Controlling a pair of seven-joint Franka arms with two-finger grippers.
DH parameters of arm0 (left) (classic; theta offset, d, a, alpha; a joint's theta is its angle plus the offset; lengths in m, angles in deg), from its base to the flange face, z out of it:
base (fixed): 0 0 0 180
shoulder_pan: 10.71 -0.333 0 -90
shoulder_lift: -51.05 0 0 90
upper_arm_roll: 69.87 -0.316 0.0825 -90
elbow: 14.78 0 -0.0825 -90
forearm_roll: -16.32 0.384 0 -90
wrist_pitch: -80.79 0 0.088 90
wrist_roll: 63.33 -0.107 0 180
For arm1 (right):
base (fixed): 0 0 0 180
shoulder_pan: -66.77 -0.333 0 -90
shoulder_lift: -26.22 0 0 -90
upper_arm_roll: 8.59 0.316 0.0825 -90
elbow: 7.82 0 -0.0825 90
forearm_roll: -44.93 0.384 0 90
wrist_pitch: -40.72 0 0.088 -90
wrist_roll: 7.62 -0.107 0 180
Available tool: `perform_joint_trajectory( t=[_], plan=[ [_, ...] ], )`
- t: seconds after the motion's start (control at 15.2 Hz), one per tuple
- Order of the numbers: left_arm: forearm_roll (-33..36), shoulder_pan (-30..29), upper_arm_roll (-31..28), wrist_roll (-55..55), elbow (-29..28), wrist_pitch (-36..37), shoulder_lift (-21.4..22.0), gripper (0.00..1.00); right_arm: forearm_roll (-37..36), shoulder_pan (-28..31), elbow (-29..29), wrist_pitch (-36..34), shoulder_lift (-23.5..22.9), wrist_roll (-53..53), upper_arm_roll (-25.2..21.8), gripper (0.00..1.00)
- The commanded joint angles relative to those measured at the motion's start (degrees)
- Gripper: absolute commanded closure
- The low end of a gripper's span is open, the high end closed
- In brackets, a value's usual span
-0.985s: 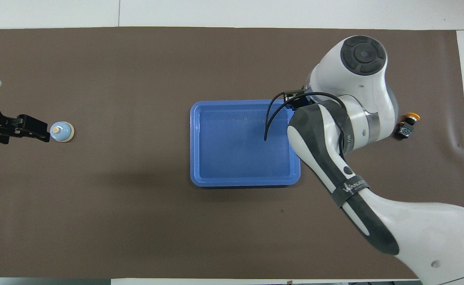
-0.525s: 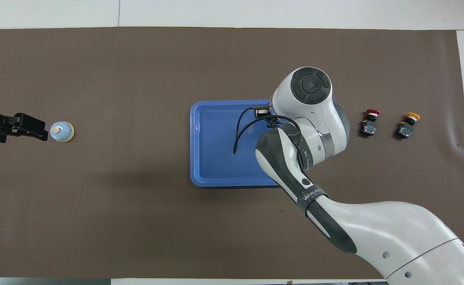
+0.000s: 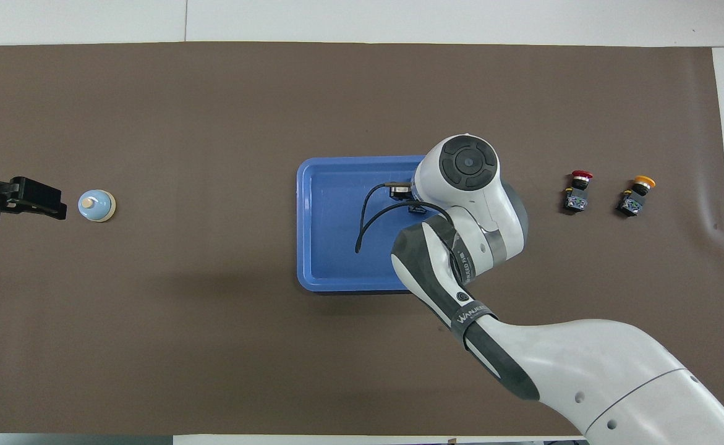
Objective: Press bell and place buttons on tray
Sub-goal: 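Carry the green button into the blue tray and open the right gripper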
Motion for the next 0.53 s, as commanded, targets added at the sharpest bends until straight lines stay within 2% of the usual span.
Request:
perform_joint_trajectory(
  t=[0.0,0.26,0.46],
  plan=[
    [-0.31,0.44,-0.52,0.54,0.26,0.92,0.34,0.0,1.38,0.74,0.84,-2.03,1.96,-1.58,0.21,0.0],
    [-0.31,0.35,-0.52,0.54,0.26,0.92,0.34,0.0,1.64,4.25,-4.51,-13.71,5.9,-0.7,0.03,0.0],
    [-0.31,0.35,-0.52,0.54,0.26,0.92,0.34,0.0,1.38,8.98,-5.76,-19.18,9.77,7.18,-0.49,0.0]
  ],
)
